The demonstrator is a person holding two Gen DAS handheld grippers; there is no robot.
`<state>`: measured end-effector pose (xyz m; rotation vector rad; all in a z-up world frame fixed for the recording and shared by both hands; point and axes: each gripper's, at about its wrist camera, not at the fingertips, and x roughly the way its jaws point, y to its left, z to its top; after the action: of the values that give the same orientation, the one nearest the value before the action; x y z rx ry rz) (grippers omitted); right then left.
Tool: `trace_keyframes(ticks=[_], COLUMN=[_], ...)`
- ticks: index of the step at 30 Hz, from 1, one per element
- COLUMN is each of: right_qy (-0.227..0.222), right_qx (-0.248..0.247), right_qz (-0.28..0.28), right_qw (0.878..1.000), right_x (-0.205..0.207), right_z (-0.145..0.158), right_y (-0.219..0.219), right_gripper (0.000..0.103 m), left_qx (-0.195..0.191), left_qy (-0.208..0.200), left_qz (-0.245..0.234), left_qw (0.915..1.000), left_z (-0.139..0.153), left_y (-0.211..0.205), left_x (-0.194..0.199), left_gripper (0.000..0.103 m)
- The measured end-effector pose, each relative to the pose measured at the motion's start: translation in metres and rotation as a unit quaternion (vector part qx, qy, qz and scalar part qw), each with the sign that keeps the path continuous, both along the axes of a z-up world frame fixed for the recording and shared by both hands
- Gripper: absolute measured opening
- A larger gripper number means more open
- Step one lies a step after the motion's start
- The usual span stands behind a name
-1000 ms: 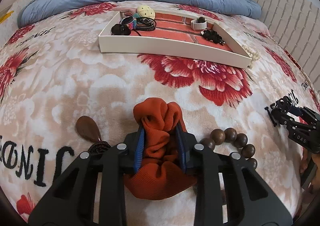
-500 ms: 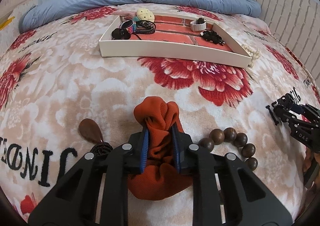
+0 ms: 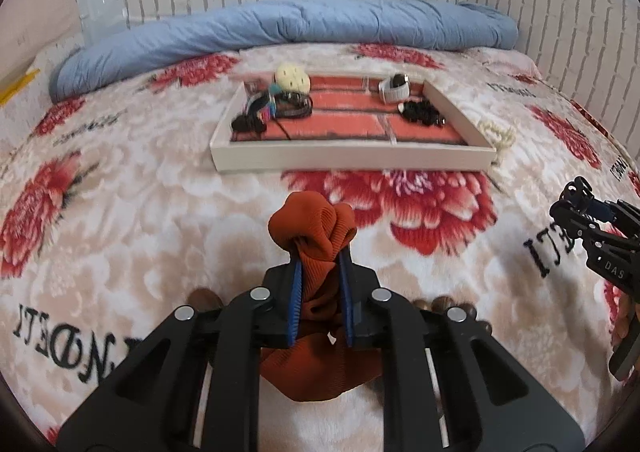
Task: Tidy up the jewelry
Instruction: 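Carry the orange scrunchie with the left tool while the right tool carries the black claw clip to the tray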
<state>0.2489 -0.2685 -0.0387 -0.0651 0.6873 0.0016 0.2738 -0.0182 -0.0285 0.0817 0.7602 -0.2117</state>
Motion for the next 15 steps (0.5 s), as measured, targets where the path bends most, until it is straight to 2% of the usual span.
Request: trace_keyframes(ticks=[9,15], right_qy=[-0.041,-0.064], right_qx=[0.015,0.034], right_qz=[-0.011,-0.018], right_qw=[0.999,0.997], right_x=[0.038,0.076], right_z=[0.027,0.043], right_y=[0.013,0.024], right_gripper=[0.047,0.047], left_qx=[0.016,-0.011], left_qy=[-0.055,-0.073], left_qz=[0.014,0.04], left_qw=[0.9983,0.9965], left_z=[0.036,0.055], left_y=[-0.009,-0.004], left_x=[0.024,0.063], left_gripper=[0.015,0.015])
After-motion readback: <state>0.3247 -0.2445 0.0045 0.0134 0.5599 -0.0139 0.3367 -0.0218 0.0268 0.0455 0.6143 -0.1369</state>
